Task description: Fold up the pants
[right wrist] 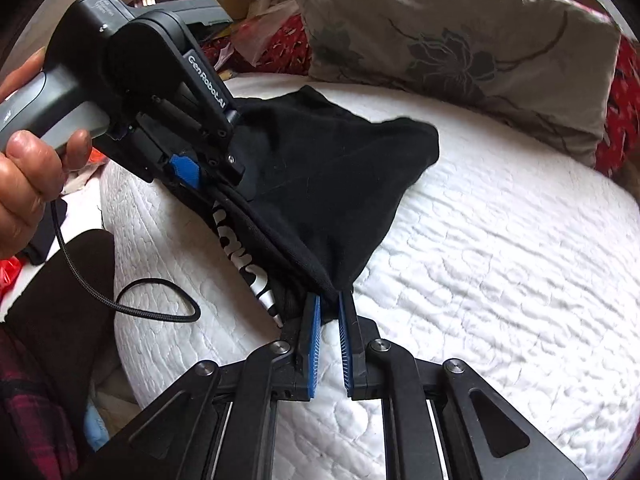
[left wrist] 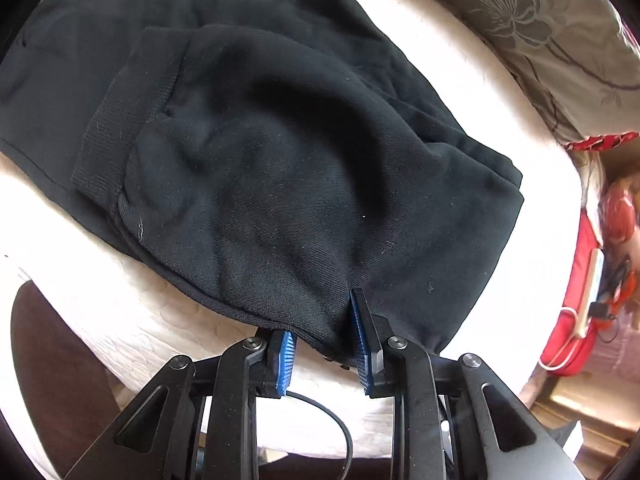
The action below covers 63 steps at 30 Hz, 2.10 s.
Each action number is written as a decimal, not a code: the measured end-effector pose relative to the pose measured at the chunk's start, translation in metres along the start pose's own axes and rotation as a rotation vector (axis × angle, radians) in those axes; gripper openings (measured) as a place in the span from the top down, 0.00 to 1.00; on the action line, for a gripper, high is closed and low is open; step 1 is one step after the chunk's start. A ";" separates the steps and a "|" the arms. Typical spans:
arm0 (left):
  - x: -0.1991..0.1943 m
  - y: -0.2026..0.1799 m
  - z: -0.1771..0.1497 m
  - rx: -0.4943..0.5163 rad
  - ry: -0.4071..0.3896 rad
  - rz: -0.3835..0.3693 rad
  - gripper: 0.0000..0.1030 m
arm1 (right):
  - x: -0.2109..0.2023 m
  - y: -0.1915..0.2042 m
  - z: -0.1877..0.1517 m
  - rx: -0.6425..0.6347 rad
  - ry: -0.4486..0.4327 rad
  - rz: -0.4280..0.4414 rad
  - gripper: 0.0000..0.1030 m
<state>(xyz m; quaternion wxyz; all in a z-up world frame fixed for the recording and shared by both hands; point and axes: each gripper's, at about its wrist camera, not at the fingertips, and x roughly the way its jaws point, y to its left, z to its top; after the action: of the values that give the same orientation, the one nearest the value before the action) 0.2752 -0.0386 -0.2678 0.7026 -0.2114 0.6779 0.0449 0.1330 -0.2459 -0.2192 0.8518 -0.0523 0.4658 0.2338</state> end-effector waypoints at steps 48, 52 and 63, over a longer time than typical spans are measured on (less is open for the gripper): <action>-0.034 0.049 -0.025 0.202 -0.092 -0.109 0.71 | 0.012 -0.057 -0.078 1.364 -0.335 0.312 0.72; -0.055 0.080 -0.008 0.126 -0.144 -0.125 0.70 | -0.015 -0.055 -0.040 1.203 -0.421 0.268 0.73; -0.039 0.109 0.034 0.076 -0.129 -0.114 0.68 | 0.029 -0.034 -0.014 1.010 -0.256 0.156 0.88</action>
<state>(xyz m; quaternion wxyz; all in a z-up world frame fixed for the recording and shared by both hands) 0.2657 0.0809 -0.2557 0.7539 -0.2197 0.6192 -0.0074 0.1505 -0.2707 -0.2549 0.8011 0.4284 0.4153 0.0473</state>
